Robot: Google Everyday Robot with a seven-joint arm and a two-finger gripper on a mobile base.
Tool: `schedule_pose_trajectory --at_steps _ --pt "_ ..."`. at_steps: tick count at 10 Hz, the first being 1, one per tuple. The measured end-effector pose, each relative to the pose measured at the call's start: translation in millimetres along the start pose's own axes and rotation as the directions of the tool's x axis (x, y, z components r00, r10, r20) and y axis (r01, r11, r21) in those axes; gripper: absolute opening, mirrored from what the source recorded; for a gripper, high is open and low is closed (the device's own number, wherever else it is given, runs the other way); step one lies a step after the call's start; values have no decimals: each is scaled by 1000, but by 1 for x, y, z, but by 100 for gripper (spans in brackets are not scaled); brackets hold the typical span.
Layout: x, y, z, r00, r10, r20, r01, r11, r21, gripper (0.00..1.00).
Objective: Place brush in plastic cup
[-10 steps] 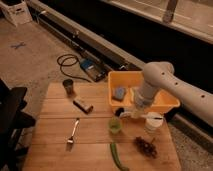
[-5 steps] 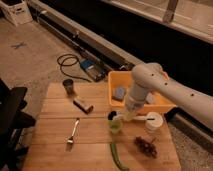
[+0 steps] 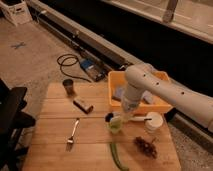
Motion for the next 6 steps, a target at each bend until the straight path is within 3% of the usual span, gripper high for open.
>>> schedule_pose_trajectory --at_steps 6 --pt "4 -8 16 1000 27 -16 -28 999 -32 75"
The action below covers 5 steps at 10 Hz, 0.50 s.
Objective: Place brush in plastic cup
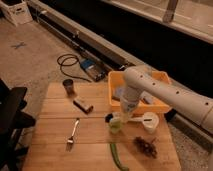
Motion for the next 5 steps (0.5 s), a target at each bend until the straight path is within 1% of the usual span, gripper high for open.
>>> schedule_pose_trajectory --at_steps 1,3,5 --pt "1 -1 3 1000 5 -10 -5 1000 -3 79" --pt "4 -4 6 999 23 -30 -24 1000 -4 80" --pt "14 -5 4 998 51 -44 -51 999 7 80"
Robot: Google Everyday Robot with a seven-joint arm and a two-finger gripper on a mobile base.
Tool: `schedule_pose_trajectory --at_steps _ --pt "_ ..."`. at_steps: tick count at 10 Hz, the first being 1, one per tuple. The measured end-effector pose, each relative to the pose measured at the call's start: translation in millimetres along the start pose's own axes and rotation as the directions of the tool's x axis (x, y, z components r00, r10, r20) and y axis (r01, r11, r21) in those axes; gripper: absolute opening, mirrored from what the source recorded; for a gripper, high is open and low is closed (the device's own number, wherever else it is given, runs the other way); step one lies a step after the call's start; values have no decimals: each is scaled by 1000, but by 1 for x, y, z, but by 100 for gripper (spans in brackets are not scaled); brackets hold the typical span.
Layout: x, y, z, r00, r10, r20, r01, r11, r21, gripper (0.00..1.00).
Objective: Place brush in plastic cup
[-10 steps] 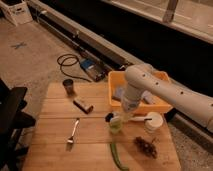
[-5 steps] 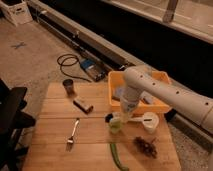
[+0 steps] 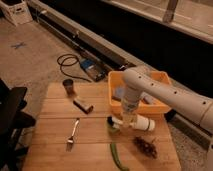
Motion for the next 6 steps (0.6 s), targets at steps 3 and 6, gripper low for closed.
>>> schedule_pose_trajectory --at_steps 3,6 --pt "18 -4 -9 999 50 1 -50 998 29 80" --pt "30 -9 -39 995 88 57 -94 987 126 80"
